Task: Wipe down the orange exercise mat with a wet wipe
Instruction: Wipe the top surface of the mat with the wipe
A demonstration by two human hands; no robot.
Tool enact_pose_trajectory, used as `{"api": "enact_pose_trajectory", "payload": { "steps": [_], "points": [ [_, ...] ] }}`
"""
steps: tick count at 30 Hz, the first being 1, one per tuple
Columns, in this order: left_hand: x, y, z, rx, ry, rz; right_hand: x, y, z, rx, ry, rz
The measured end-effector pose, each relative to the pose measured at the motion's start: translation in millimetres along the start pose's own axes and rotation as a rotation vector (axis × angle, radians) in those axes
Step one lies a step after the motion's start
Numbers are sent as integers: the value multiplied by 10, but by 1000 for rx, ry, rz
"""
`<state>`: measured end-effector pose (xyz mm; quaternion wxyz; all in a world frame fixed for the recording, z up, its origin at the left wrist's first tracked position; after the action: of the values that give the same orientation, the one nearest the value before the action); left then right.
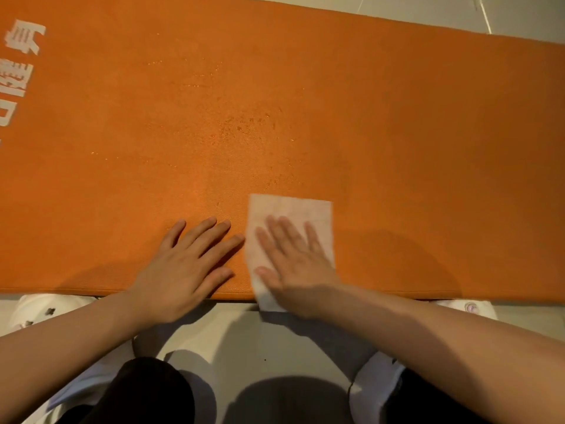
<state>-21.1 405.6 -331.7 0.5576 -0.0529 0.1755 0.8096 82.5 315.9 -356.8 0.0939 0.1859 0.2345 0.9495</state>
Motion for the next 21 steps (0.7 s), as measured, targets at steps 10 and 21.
{"api": "enact_pose_trajectory", "payload": {
  "steps": [10,21],
  "points": [
    [147,7,38,-49,35,111,-1704,402,335,-115,20,-400],
    [183,13,68,-105,64,92,-294,-56,108,9,29,-24]
  ]
}}
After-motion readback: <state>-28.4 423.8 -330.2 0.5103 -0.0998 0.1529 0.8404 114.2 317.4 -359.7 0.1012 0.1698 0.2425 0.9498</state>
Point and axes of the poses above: each hand's wrist, its own y-axis away from the middle knuckle, its own z-axis out of the back of the hand, x = y × z, the point moved 10 cm from there along -y, towards the middle knuckle, and after that the axes turned 3 degrees about z, right-handed, at the moved point
